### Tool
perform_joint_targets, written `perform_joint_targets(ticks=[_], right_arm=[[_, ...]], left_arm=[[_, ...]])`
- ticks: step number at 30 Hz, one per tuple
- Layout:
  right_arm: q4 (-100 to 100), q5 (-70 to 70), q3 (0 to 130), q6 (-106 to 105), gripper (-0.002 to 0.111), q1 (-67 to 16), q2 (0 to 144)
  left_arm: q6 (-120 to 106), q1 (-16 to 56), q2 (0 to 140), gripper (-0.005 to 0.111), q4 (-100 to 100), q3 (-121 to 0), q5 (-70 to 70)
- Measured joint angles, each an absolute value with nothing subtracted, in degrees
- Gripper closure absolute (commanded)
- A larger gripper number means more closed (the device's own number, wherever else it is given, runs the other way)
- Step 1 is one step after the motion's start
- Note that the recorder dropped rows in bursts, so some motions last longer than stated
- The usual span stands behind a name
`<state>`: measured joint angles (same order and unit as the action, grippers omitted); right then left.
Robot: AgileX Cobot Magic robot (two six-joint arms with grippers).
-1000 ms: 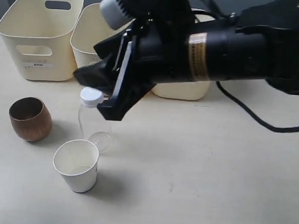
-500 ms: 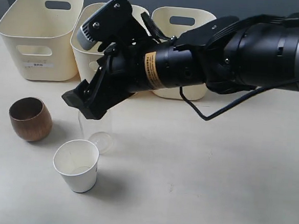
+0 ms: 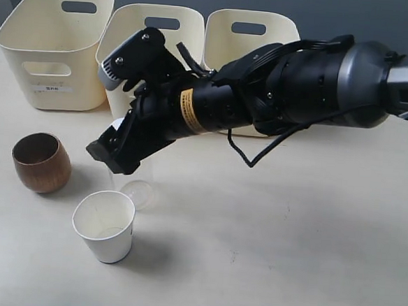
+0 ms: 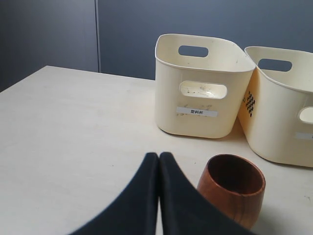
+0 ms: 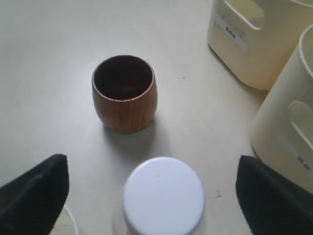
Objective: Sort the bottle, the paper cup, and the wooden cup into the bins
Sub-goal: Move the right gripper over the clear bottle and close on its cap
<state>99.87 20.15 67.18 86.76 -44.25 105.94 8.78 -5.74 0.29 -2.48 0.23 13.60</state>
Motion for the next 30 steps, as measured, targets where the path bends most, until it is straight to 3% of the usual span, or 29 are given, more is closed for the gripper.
perform_joint_targets(ticks=[6,12,30], right_arm=[[99.7,19.3,67.5,86.8,0.022,-44.2,106.7],[99.7,19.5,67.5,86.8,0.036,-44.2,106.7],[99.7,18.1,67.5,86.8,0.036,-44.2,106.7]], left_arm=[[8.8,-5.7,0.3,0.107,-2.5,0.2,13.6],[8.8,-5.7,0.3,0.107,-2.5,0.2,13.6],[8.8,-5.7,0.3,0.107,-2.5,0.2,13.6]])
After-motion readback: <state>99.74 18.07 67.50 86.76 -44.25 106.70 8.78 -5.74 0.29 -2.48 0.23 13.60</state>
